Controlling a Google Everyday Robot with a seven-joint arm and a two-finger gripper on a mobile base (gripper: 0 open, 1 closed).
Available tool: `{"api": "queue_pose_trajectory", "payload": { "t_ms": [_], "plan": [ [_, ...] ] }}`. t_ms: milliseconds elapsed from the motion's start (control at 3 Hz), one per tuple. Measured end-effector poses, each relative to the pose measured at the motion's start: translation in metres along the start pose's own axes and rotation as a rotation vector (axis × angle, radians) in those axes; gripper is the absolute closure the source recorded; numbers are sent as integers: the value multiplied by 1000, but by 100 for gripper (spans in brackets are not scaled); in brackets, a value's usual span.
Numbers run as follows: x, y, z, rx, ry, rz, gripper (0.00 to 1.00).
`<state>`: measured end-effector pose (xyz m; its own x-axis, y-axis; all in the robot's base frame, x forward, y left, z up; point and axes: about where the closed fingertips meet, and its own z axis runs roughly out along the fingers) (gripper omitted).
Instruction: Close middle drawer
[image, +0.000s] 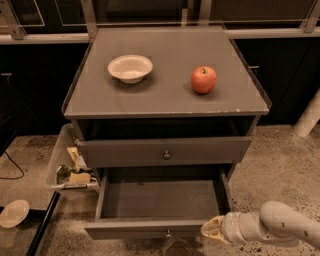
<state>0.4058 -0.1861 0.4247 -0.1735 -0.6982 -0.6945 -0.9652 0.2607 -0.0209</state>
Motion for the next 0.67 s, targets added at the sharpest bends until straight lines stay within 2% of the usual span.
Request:
{"api": "queue_pose_trajectory", "payload": {
  "t_ms": [333,667],
  "plan": [
    [13,-4,11,13,6,-8,100],
    [13,-4,11,13,6,-7,81]
  ]
}}
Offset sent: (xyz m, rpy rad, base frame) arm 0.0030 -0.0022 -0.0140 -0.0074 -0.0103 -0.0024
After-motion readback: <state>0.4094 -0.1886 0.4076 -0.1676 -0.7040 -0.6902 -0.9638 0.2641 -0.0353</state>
